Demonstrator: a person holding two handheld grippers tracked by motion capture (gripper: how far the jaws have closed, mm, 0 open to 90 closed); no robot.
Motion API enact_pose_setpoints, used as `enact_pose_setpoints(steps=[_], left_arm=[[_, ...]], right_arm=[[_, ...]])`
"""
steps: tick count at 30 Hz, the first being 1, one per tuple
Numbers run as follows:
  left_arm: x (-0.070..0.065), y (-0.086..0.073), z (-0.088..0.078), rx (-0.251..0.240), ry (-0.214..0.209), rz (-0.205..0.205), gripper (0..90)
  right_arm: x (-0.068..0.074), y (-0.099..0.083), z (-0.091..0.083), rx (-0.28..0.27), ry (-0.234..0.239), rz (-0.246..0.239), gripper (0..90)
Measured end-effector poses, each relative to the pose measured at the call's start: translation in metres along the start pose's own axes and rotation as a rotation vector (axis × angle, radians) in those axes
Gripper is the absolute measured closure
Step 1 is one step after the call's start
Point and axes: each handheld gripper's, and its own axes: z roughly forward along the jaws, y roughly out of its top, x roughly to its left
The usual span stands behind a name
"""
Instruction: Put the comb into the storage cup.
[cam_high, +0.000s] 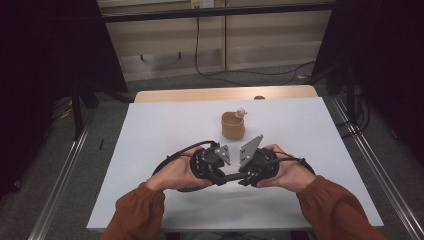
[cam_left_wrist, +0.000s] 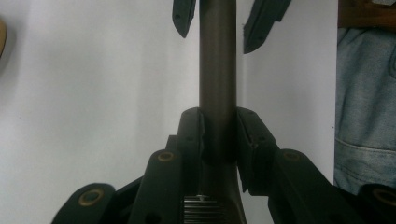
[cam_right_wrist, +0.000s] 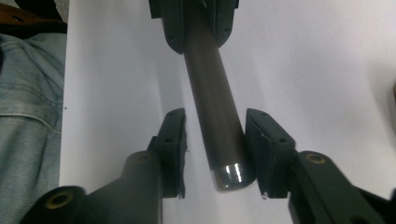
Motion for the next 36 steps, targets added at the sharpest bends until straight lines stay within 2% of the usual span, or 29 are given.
enact_pose_setpoints(steps=[2,6,10,11,17,18,24,27,29,33,34,36], left_arm=[[0.0,0.0,0.0,0.0,0.01,0.014,72.9],[0.0,0.0,0.001,0.001,0.001,0.013,72.8],[0.0,-0.001,0.001,-0.01,0.002,0.004,72.7],[-0.001,-0.001,0.002,-0.013,-0.009,-0.005,72.7],[0.001,-0.002,0.002,-0.012,-0.002,0.02,71.1],[0.001,-0.002,0.002,-0.022,-0.005,0.008,70.9],[0.002,-0.003,0.0,-0.043,-0.007,0.011,69.9],[0.001,-0.004,0.002,-0.061,-0.009,-0.009,68.3],[0.002,-0.004,0.001,-0.062,-0.006,-0.003,67.3],[0.003,-0.004,0.0,-0.084,0.0,-0.024,55.8],[0.004,-0.005,0.0,-0.089,0.006,-0.026,50.5],[0.005,-0.006,-0.001,-0.111,0.031,-0.056,39.5]], right_arm=[[0.001,0.001,0.001,0.007,-0.005,-0.012,61.1],[0.001,0.002,0.002,0.01,-0.016,-0.035,67.0],[0.001,0.002,0.003,0.014,-0.016,-0.039,68.1],[0.001,0.002,0.003,0.015,-0.008,-0.034,68.7],[0.002,0.001,0.006,0.024,0.016,-0.07,72.3],[0.002,0.001,0.006,0.021,0.013,-0.073,72.4],[0.002,0.0,0.003,0.007,0.022,-0.057,72.8],[0.002,-0.002,0.001,0.002,0.026,-0.047,72.8],[0.002,-0.004,0.0,0.011,0.031,-0.046,72.8],[0.002,-0.008,0.002,0.017,0.04,-0.04,72.9],[0.003,-0.009,0.002,0.019,0.041,-0.032,72.8],[0.002,-0.01,0.002,0.011,0.039,-0.022,72.8]])
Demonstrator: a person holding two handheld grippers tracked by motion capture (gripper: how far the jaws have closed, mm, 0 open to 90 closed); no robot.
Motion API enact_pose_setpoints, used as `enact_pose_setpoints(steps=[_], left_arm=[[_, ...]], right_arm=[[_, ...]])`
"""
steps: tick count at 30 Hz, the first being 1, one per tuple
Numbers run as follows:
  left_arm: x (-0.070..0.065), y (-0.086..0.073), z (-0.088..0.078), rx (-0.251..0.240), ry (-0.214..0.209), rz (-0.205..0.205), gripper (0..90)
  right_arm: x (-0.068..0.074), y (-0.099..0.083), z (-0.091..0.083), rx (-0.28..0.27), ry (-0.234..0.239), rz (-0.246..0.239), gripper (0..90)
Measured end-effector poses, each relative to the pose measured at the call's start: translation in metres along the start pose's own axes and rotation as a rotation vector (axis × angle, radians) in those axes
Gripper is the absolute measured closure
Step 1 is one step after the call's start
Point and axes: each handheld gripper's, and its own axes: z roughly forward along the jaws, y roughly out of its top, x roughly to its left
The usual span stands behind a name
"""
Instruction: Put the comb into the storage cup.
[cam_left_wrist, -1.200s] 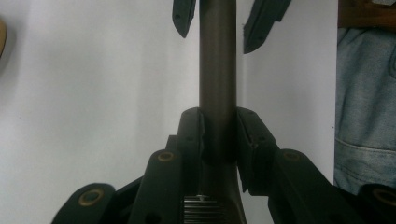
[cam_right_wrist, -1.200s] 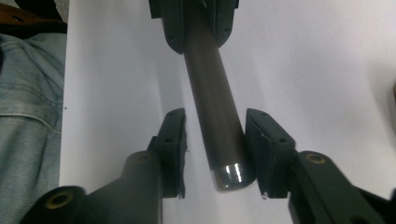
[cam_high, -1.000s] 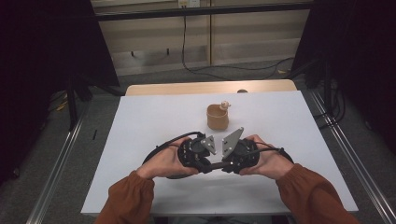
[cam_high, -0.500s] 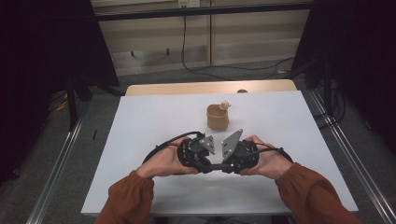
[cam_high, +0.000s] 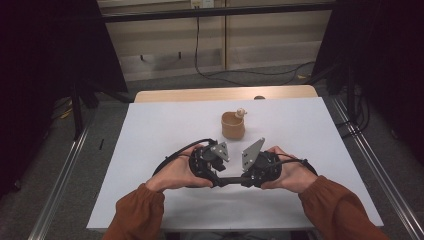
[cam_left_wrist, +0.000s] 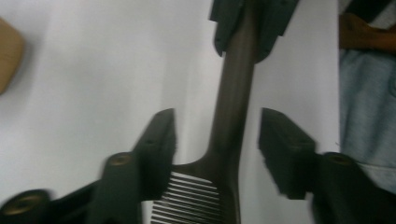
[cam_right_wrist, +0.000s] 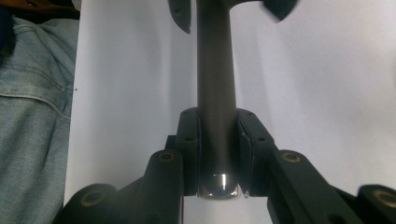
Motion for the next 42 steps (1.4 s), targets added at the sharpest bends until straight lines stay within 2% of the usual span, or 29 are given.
enact_pose_setpoints(steps=[5,8,11,13,22,26,29,30,34,38,42], left_arm=[[0.007,-0.008,-0.006,-0.083,0.033,-0.064,19.4],[0.01,-0.013,-0.01,-0.096,0.06,-0.086,13.5],[0.009,-0.017,-0.012,-0.11,0.067,-0.109,9.5],[0.009,-0.02,-0.014,-0.124,0.067,-0.109,6.6],[0.007,-0.033,-0.021,-0.17,0.095,-0.122,5.1],[0.01,-0.04,-0.024,-0.199,0.111,-0.159,5.0],[0.013,-0.046,-0.029,-0.197,0.147,-0.194,5.0],[0.013,-0.047,-0.03,-0.208,0.165,-0.212,5.0],[0.013,-0.056,-0.037,-0.239,0.192,-0.247,4.9],[0.011,-0.062,-0.043,-0.264,0.231,-0.272,4.8],[0.008,-0.064,-0.048,-0.296,0.262,-0.28,4.8]], right_arm=[[-0.002,-0.003,-0.006,-0.018,-0.007,0.022,72.8],[-0.002,-0.005,-0.008,-0.024,-0.003,0.04,72.8],[-0.002,-0.009,-0.009,-0.032,-0.001,0.057,72.8],[-0.002,-0.012,-0.009,-0.035,-0.004,0.063,72.8],[-0.002,-0.03,-0.017,-0.051,-0.024,0.118,72.8],[-0.001,-0.039,-0.021,-0.056,-0.029,0.132,72.8],[0.0,-0.046,-0.025,-0.063,-0.04,0.148,72.8],[0.0,-0.048,-0.026,-0.068,-0.042,0.156,72.8],[0.001,-0.057,-0.031,-0.083,-0.061,0.181,72.8],[0.003,-0.063,-0.036,-0.104,-0.093,0.202,72.8],[0.006,-0.067,-0.04,-0.145,-0.125,0.216,72.8]])
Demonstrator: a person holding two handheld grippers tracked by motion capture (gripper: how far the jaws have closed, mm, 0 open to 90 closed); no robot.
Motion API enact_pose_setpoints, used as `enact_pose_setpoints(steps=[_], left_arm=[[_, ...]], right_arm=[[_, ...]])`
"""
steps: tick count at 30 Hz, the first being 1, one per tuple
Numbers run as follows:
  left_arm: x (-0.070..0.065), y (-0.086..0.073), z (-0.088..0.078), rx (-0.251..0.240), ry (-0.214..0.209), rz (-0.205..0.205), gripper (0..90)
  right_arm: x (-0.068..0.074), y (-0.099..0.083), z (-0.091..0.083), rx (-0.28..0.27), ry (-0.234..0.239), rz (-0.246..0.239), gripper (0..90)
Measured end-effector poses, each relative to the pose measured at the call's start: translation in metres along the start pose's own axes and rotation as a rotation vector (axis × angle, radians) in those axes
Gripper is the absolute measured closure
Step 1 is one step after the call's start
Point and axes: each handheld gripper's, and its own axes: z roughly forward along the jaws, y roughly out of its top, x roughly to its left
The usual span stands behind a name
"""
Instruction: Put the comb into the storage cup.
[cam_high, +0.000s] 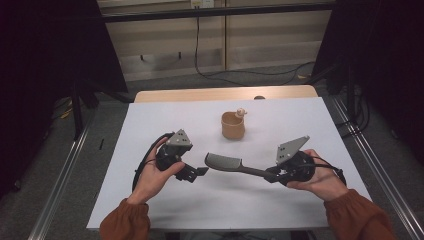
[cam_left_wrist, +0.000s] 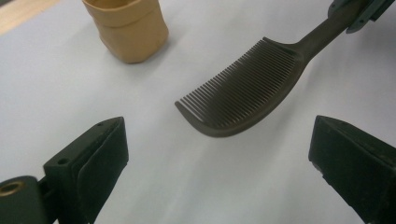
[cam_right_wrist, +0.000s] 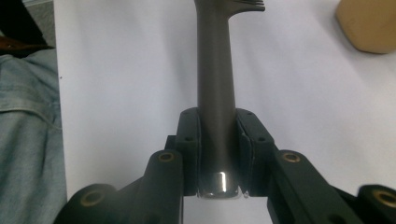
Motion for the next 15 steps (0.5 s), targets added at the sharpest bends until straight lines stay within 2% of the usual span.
enact_pose_setpoints(steps=[1,4,10,15], left_arm=[[-0.001,0.0,-0.001,-0.015,0.012,-0.001,4.8],[-0.002,-0.001,-0.003,-0.024,0.012,-0.002,4.4],[-0.004,-0.007,0.004,0.007,0.01,0.006,4.4],[-0.005,-0.009,0.008,0.027,0.008,0.014,4.4]], right_arm=[[0.0,-0.001,0.0,-0.01,-0.008,0.008,72.8],[-0.001,-0.004,-0.002,-0.038,-0.031,0.026,72.8],[-0.003,-0.009,-0.004,-0.091,-0.074,0.087,72.8],[-0.004,-0.015,-0.001,-0.15,-0.09,0.121,72.8]])
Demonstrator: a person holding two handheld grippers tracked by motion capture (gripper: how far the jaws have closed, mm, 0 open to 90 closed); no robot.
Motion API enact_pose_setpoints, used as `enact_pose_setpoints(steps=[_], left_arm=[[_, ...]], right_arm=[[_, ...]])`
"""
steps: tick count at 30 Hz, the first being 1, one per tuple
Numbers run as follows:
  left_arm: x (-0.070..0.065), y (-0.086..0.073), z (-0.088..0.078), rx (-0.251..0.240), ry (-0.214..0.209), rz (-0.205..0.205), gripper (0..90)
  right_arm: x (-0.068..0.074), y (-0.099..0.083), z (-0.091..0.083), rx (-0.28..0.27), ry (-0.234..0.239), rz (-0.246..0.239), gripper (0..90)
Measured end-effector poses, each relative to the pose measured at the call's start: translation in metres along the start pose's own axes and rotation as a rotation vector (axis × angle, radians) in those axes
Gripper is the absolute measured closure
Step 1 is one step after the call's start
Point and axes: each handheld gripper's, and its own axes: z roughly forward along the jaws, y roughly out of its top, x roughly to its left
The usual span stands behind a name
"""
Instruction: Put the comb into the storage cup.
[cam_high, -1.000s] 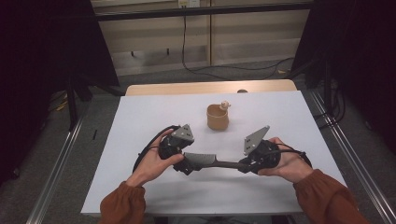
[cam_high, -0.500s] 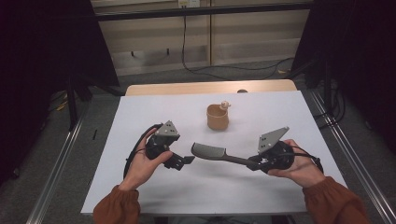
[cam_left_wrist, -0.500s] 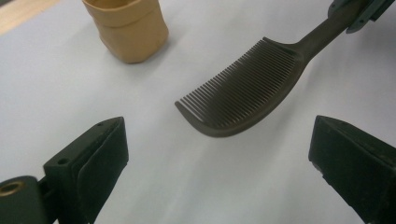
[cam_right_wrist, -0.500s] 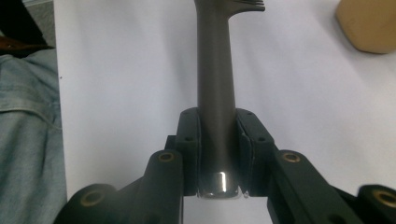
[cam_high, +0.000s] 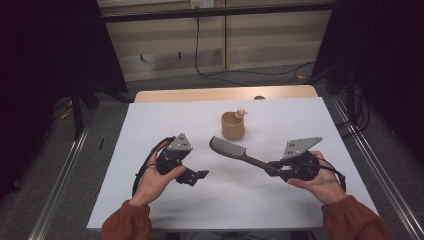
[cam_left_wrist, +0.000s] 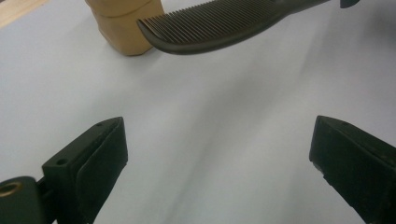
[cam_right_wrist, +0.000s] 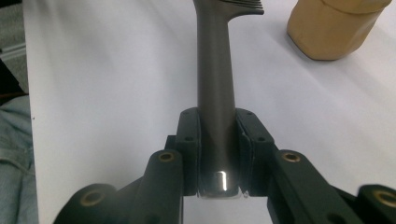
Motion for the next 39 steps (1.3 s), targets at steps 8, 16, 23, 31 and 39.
enact_pose_setpoints(steps=[8,16,23,31,39], left_arm=[[-0.003,-0.001,0.004,0.011,-0.005,0.004,4.4],[-0.006,-0.003,0.008,0.02,-0.012,0.014,4.4],[-0.008,-0.004,0.013,0.037,-0.015,0.027,4.4],[-0.011,-0.004,0.015,0.036,-0.017,0.032,4.4],[-0.012,-0.004,0.015,0.019,-0.009,0.024,4.4]], right_arm=[[0.002,-0.007,0.005,-0.054,0.005,0.022,72.7],[0.001,-0.013,0.005,-0.122,-0.024,0.064,72.7],[0.004,-0.017,0.007,-0.183,-0.024,0.075,72.7],[0.008,-0.018,0.011,-0.279,-0.012,0.098,72.7],[0.015,-0.018,0.012,-0.368,-0.01,0.098,72.7]])
